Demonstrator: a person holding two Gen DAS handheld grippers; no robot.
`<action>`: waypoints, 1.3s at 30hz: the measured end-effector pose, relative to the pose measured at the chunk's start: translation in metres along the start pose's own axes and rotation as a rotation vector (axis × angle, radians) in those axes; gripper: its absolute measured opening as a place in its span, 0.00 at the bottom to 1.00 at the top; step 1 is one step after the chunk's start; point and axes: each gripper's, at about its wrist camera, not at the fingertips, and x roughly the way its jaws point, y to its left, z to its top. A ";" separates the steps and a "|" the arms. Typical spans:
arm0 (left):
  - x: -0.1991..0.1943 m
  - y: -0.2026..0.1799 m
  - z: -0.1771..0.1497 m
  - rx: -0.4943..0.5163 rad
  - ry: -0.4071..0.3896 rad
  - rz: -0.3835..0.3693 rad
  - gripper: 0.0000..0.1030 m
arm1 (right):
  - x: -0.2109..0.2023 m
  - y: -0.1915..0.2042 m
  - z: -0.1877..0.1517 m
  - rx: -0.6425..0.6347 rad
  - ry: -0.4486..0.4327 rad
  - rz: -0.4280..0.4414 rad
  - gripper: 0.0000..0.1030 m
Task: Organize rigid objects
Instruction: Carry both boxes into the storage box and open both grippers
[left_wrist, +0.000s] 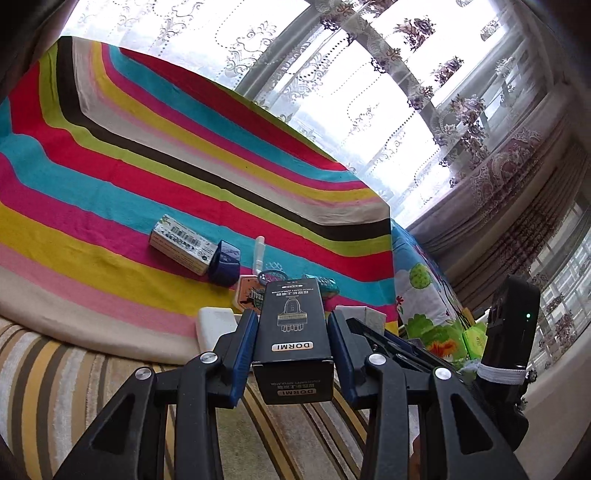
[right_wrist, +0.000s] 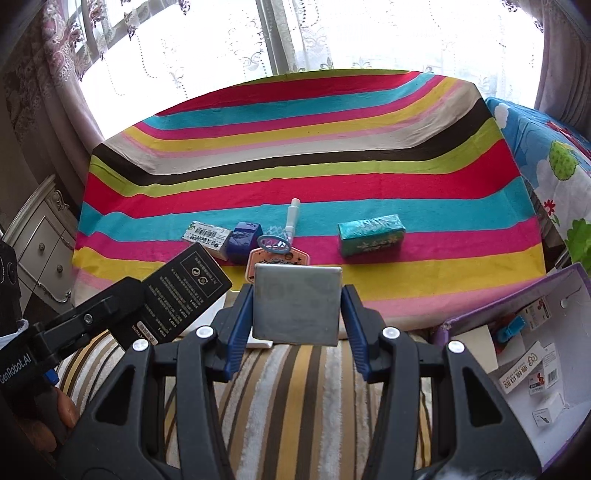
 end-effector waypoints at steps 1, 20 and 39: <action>0.002 -0.005 -0.003 0.005 0.013 -0.010 0.39 | -0.004 -0.005 -0.002 0.007 0.000 -0.006 0.50; 0.052 -0.114 -0.057 0.164 0.253 -0.180 0.39 | -0.089 -0.147 -0.058 0.228 -0.019 -0.160 0.50; 0.083 -0.171 -0.095 0.280 0.402 -0.208 0.65 | -0.137 -0.234 -0.081 0.386 -0.042 -0.323 0.79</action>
